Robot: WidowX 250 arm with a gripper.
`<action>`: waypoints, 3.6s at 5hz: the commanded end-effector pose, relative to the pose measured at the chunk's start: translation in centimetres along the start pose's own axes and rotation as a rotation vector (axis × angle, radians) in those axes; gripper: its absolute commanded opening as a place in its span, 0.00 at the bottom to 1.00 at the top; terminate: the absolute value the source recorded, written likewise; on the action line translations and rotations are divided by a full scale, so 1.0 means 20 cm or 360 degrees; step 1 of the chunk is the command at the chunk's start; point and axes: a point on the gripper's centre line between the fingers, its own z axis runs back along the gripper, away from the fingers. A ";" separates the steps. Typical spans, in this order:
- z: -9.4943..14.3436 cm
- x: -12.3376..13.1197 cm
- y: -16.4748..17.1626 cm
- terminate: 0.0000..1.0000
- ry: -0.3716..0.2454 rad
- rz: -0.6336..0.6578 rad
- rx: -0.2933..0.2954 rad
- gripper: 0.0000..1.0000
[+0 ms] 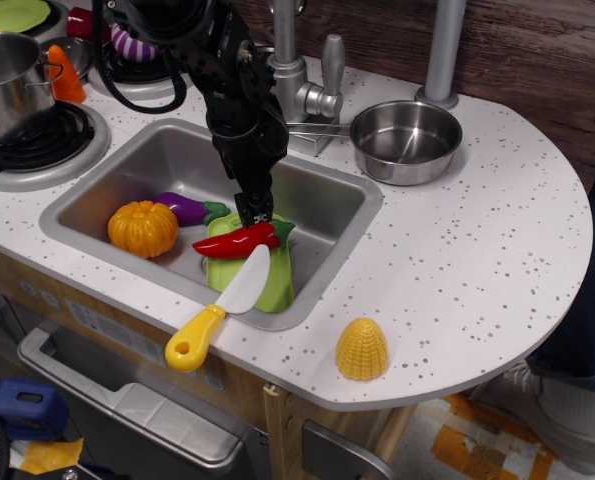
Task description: Put pepper in pot or pan
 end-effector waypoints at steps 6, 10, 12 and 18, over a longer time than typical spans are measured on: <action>-0.25 -0.11 -0.02 0.00 -0.0057 0.0201 -0.0059 1.00; 0.01 0.04 0.03 0.00 -0.0061 0.0115 0.0185 0.00; 0.22 0.24 0.11 0.00 -0.0064 0.0043 0.0297 0.00; 0.25 0.75 0.12 1.00 -0.0173 0.0009 0.0327 0.00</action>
